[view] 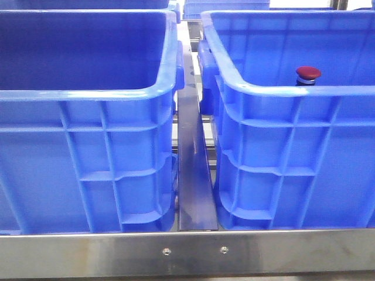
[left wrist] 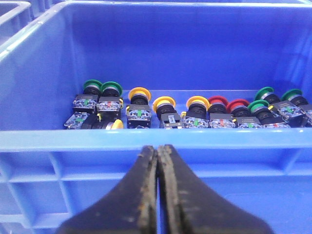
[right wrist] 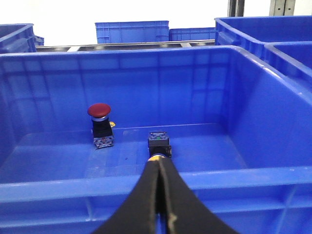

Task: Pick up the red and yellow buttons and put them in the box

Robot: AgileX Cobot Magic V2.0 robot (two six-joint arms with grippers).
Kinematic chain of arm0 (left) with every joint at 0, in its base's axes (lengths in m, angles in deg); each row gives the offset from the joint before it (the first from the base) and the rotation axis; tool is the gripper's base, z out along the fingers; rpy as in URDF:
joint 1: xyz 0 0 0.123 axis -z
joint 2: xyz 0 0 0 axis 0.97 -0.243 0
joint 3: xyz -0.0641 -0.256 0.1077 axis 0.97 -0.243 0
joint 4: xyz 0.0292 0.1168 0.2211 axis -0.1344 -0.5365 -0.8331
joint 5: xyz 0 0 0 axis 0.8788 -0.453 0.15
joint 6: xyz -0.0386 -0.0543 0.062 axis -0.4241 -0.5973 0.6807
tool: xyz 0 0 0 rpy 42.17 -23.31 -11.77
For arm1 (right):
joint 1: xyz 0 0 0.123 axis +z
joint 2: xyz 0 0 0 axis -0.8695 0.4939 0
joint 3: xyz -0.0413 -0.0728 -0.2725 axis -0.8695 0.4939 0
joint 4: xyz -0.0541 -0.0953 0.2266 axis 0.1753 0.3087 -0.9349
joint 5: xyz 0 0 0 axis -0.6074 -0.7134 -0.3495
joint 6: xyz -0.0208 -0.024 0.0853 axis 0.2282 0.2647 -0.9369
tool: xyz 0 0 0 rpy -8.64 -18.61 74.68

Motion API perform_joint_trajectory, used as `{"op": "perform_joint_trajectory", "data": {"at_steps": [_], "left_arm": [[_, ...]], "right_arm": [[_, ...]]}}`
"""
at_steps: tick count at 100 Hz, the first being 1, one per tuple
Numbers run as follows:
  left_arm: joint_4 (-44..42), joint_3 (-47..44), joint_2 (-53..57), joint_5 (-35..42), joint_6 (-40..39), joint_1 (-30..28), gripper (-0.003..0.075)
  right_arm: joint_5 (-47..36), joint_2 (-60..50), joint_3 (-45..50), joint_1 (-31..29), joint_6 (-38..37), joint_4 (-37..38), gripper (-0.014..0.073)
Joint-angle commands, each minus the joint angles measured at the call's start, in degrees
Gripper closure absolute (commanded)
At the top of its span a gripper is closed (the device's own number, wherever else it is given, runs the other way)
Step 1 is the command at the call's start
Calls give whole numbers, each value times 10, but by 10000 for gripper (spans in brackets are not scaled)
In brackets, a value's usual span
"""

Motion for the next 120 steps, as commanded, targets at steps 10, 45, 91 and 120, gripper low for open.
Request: {"op": "perform_joint_trajectory", "data": {"at_steps": [10, 45, 91, 120], "left_arm": [[5, -11, 17, 54, -1, 3, 741], [5, -11, 17, 54, -1, 3, 741], [5, -11, 17, 54, -1, 3, 741], [5, -11, 17, 54, -1, 3, 741]], "right_arm": [[-49, -13, 4, -3, -2, 4, 687], [-47, -13, 4, -3, 75, -68, 687], [-47, -13, 3, -3, 74, -68, 687], [-47, -13, 3, -3, 74, -68, 687]]}}
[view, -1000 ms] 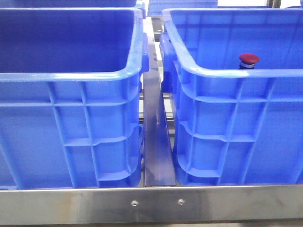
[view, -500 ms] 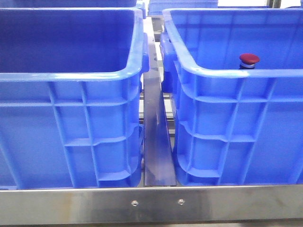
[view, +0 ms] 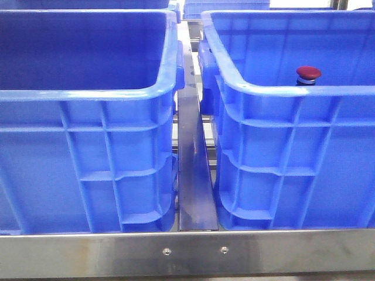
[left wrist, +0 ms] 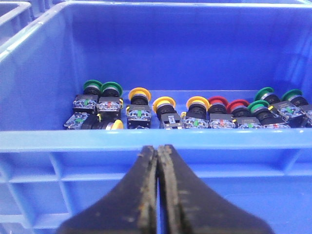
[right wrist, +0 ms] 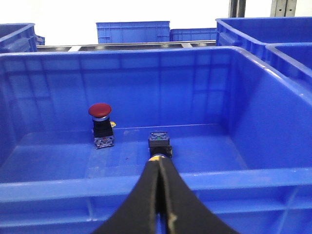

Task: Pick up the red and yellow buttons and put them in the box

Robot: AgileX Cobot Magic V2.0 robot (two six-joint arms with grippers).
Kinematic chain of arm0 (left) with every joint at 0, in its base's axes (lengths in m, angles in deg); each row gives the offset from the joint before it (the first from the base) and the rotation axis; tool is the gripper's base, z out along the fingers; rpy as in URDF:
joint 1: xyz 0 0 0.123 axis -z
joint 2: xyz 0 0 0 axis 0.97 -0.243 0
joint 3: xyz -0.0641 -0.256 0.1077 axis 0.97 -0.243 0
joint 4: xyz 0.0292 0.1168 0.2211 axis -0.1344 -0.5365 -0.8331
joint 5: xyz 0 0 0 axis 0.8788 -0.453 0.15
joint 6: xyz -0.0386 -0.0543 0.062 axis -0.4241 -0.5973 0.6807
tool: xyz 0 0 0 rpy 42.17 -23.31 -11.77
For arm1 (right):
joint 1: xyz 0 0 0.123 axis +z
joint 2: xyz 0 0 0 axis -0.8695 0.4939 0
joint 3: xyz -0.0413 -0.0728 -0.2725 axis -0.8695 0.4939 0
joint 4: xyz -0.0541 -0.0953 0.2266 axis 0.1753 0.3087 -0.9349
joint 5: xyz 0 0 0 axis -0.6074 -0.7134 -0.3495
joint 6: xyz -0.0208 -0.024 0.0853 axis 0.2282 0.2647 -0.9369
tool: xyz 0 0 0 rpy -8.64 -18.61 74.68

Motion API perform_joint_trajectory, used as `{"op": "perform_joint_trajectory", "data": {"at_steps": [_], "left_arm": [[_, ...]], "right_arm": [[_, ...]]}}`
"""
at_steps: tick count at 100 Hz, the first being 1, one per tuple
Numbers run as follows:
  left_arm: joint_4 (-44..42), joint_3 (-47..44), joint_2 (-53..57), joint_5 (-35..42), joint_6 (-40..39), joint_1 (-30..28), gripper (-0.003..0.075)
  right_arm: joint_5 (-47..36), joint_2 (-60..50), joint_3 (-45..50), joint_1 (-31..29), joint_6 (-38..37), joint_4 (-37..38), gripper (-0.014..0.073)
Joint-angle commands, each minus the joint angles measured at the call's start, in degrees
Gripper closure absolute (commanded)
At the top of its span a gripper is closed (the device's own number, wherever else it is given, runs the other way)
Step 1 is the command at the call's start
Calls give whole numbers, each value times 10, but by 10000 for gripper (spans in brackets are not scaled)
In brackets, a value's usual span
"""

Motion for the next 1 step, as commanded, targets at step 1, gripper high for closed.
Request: {"op": "perform_joint_trajectory", "data": {"at_steps": [1], "left_arm": [[5, -11, 17, 53, -1, 3, 741]], "right_arm": [[-47, -13, 3, -3, 4, -2, 687]]}}
